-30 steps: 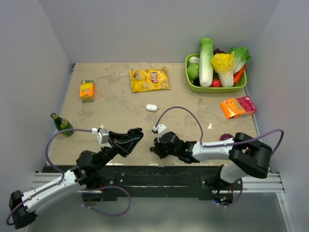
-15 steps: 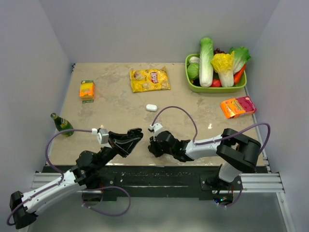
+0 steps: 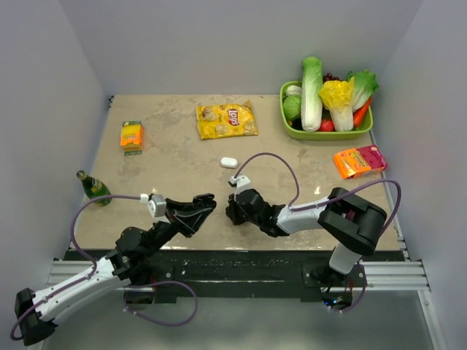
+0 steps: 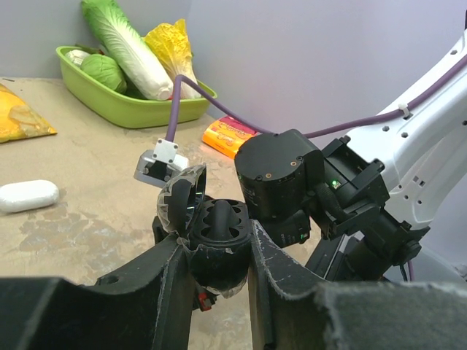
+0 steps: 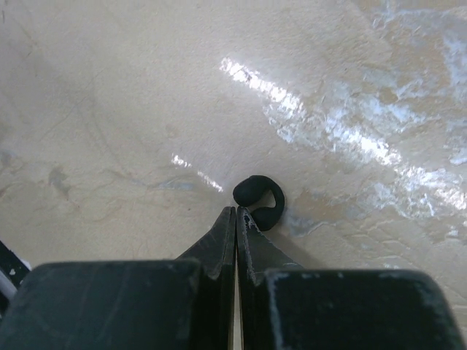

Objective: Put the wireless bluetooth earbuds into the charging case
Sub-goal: Move the earbud to the center of the board.

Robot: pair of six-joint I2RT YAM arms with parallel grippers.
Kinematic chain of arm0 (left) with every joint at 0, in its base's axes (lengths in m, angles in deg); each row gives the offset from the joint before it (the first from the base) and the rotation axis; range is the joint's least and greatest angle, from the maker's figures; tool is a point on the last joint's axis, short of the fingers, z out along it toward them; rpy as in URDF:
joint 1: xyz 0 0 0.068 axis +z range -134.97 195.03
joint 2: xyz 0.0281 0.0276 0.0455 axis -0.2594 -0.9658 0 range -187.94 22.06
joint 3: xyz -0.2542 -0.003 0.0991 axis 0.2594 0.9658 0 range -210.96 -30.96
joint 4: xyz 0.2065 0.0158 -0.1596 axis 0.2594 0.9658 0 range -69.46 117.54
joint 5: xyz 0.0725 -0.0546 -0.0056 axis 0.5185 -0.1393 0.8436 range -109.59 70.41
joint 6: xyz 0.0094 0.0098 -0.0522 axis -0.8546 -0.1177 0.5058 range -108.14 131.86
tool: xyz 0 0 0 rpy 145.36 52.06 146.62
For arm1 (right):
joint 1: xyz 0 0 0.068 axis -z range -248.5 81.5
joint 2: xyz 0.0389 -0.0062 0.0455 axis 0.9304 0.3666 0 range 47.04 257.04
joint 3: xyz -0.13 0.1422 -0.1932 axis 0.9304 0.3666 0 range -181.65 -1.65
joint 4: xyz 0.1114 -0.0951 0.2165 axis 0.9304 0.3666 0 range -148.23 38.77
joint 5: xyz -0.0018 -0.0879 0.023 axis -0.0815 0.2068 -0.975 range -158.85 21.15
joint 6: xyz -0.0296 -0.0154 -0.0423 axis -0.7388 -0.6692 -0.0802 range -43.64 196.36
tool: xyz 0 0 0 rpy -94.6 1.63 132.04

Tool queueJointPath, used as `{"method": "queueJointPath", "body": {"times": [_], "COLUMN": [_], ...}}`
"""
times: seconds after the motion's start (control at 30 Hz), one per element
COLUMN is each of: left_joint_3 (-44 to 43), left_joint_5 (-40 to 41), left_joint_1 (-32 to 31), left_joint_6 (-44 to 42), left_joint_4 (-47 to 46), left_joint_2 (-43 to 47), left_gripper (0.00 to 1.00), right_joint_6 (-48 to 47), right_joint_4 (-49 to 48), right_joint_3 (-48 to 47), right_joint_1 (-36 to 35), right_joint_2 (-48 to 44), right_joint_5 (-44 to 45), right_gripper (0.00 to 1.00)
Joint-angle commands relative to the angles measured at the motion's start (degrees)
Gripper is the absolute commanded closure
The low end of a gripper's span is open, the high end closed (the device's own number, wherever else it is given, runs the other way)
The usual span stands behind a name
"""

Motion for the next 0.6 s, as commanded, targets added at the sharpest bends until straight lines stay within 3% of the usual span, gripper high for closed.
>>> {"method": "queueJointPath", "body": {"times": [0.0,0.2,0.37,0.57], "left_joint_3": [4.39,3.95,4.22,4.13], "left_joint_5": [0.65,-0.22,-0.58,-1.1], "left_joint_1": [0.29,0.29,0.29,0.29], "left_joint_6": [-1.59,-1.94,-2.03,-2.38], "left_joint_4": [-2.58,-3.03,-3.55,-4.96], "left_joint_2": [-1.1,-2.51,-1.9,-2.34], "left_gripper": [1.0,1.0,1.0,1.0], "right_joint_6": [-0.71,-1.93,-2.64,-3.78], "right_joint_4": [-0.19,-0.97,-0.28,4.29], "right_joint_3": [-3.42,-2.04,0.43,1.05], "right_joint_1": [1.34,1.52,1.44,1.44], "right_joint_2": [2.23,-0.31,-7.42,-15.69], "right_joint_5": [3.67,1.2,-1.43,-0.47], "right_gripper": [1.0,1.0,0.76,0.65]}}
